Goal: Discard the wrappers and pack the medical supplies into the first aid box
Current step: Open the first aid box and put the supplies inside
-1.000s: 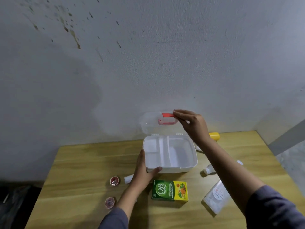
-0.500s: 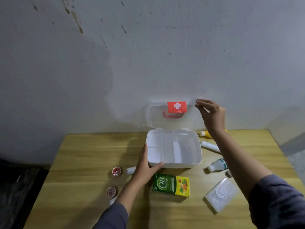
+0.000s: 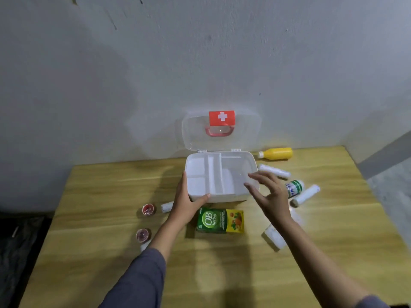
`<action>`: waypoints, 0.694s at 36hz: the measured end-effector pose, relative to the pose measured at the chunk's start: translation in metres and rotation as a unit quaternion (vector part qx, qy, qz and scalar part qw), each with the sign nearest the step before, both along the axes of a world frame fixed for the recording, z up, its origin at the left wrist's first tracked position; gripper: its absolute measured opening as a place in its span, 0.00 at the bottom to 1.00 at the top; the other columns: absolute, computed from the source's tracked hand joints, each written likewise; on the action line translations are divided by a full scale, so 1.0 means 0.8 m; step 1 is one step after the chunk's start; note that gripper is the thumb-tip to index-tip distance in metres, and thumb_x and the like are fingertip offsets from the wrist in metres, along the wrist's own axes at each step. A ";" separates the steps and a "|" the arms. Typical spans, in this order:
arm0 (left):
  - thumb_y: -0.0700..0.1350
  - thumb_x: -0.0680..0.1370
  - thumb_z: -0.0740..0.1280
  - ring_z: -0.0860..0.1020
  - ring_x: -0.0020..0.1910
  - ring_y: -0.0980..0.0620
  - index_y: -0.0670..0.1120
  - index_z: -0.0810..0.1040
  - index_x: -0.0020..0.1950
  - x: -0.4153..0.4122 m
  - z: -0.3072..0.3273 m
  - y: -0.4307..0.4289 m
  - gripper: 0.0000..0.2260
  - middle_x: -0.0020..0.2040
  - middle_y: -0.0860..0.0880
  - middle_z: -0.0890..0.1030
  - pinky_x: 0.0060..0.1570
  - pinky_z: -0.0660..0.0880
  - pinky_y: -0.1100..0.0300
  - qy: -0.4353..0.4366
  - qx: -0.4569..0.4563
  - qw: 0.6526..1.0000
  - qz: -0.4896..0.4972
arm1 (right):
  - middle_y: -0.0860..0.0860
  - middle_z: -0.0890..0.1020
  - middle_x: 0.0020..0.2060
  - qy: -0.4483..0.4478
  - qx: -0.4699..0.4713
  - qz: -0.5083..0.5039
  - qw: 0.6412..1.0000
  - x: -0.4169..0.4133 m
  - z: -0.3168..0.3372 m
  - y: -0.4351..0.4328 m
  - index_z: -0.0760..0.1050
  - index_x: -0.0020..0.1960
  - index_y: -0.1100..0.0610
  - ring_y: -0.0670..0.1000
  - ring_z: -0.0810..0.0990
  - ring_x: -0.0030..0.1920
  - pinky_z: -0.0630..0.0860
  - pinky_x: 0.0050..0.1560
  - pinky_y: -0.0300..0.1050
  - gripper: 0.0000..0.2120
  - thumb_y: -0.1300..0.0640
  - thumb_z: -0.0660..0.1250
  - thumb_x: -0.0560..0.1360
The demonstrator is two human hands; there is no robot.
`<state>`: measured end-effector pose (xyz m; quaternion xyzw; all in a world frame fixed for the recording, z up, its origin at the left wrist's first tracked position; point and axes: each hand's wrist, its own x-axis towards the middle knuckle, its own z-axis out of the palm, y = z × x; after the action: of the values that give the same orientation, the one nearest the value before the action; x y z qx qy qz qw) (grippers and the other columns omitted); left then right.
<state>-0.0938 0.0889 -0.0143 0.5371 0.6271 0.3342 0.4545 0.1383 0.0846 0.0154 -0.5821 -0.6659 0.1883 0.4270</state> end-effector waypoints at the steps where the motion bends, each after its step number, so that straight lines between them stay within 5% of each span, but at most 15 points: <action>1: 0.48 0.70 0.73 0.55 0.70 0.60 0.51 0.46 0.75 0.000 -0.001 0.000 0.44 0.73 0.56 0.55 0.65 0.56 0.63 0.005 -0.001 1.000 -0.001 | 0.52 0.81 0.45 0.004 -0.021 0.016 1.000 -0.003 -0.013 -0.018 0.81 0.49 0.57 0.37 0.75 0.46 0.70 0.49 0.25 0.11 0.53 0.73 0.69; 4: 0.49 0.70 0.73 0.53 0.74 0.55 0.51 0.44 0.76 0.000 -0.004 0.000 0.45 0.77 0.52 0.51 0.67 0.55 0.61 0.014 -0.005 1.000 -0.001 | 0.49 0.80 0.46 0.011 -0.082 0.048 0.995 -0.012 -0.051 -0.058 0.80 0.50 0.55 0.37 0.75 0.47 0.71 0.49 0.29 0.17 0.45 0.69 0.68; 7: 0.51 0.70 0.73 0.52 0.75 0.54 0.52 0.43 0.76 -0.001 -0.006 0.000 0.46 0.77 0.52 0.50 0.69 0.55 0.58 0.016 -0.009 1.000 0.001 | 0.46 0.76 0.56 -0.015 -0.149 0.098 0.984 -0.017 -0.078 -0.076 0.75 0.61 0.53 0.41 0.71 0.58 0.66 0.60 0.28 0.27 0.41 0.70 0.66; 13: 0.53 0.70 0.72 0.50 0.75 0.54 0.53 0.42 0.76 -0.003 -0.005 0.000 0.46 0.77 0.53 0.48 0.71 0.55 0.55 0.017 -0.012 1.000 -0.010 | 0.53 0.70 0.63 -0.052 -0.189 0.129 0.972 -0.019 -0.096 -0.076 0.66 0.69 0.54 0.49 0.69 0.64 0.67 0.66 0.43 0.33 0.53 0.74 0.67; 21: 0.50 0.71 0.72 0.50 0.75 0.54 0.51 0.43 0.76 0.000 -0.004 0.002 0.45 0.77 0.52 0.48 0.72 0.56 0.54 0.006 -0.006 1.000 -0.003 | 0.49 0.71 0.57 -0.046 -0.186 0.092 0.977 0.028 -0.077 -0.100 0.69 0.65 0.56 0.43 0.70 0.58 0.68 0.60 0.37 0.30 0.54 0.74 0.66; 25: 0.51 0.71 0.72 0.51 0.75 0.53 0.53 0.43 0.75 -0.001 -0.003 0.003 0.45 0.77 0.52 0.49 0.72 0.58 0.49 0.003 -0.010 1.000 -0.007 | 0.48 0.73 0.56 -0.052 -0.176 0.062 0.981 0.061 -0.055 -0.108 0.70 0.63 0.54 0.41 0.71 0.57 0.66 0.57 0.26 0.30 0.46 0.72 0.64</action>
<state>-0.0944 0.0912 -0.0168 0.5381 0.6279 0.3230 0.4603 0.1870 -0.0018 -0.0289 -0.6149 -0.6785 0.2975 0.2703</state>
